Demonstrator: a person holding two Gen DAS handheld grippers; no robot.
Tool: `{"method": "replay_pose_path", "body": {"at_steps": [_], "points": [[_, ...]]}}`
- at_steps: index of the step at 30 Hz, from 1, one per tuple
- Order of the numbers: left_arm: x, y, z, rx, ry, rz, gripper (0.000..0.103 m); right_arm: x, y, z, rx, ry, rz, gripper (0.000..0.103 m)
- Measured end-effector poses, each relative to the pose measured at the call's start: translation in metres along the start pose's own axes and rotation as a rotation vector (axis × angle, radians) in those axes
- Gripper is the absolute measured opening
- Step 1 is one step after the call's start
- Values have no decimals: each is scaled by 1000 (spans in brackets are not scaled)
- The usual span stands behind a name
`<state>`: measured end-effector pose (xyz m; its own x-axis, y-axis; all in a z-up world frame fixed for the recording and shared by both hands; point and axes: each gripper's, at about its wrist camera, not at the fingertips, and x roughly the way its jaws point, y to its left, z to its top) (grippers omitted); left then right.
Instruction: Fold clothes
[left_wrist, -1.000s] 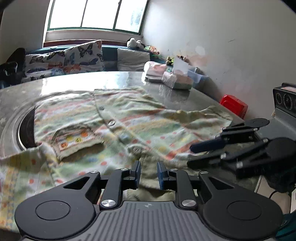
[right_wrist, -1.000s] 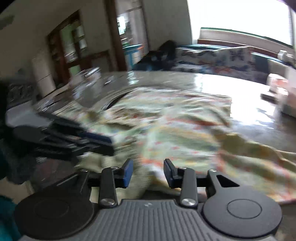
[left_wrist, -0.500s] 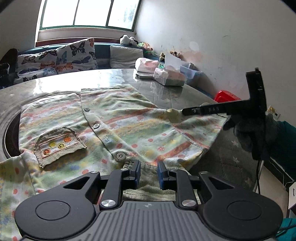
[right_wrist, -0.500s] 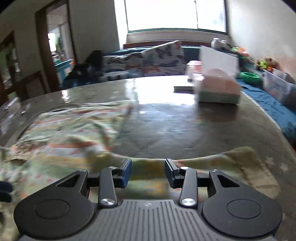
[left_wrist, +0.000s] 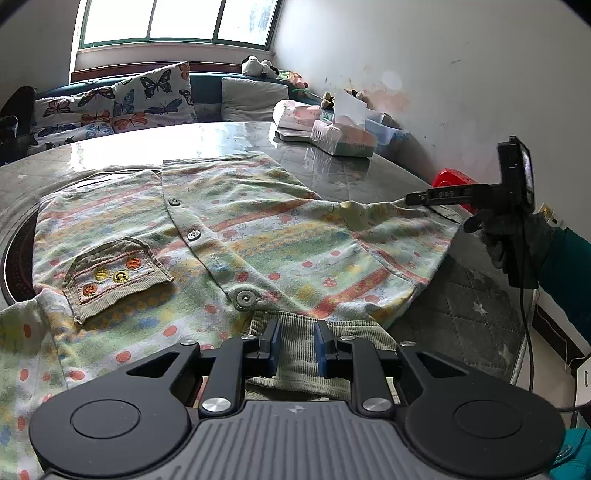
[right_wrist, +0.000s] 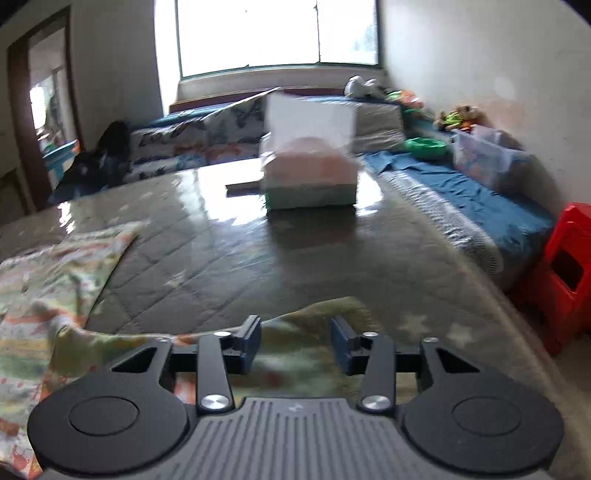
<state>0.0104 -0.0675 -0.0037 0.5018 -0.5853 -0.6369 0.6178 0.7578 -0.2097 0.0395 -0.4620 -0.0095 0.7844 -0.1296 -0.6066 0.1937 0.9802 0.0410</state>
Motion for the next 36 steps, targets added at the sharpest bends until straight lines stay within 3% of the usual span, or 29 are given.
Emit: {"method": "replay_pose_path", "body": {"at_steps": [9,13,15,18,22,30,36], "points": [[-4,-6,5,17,-11,5,28,-19,-32,-20,66,13,-66,56],[-6,-11,7,29,-23,18,41,-20,-31,-24,80,11,-60,55],[-7,-12,8,30,-29,27,47,-21,-28,-24,83,8,-43,37],[-8,-13,9,25,-34,42,54,-24,-28,-24,115,2,-25,18],[-7,-13,10,9,-33,59,57,-34,-28,-22,160,-25,5,11],[-5,-13,10,-3,-31,86,61,-90,4,16,149,-159,193,9],[-19,-4,4,-30,-57,113,64,-121,65,50,23,-221,368,9]]}}
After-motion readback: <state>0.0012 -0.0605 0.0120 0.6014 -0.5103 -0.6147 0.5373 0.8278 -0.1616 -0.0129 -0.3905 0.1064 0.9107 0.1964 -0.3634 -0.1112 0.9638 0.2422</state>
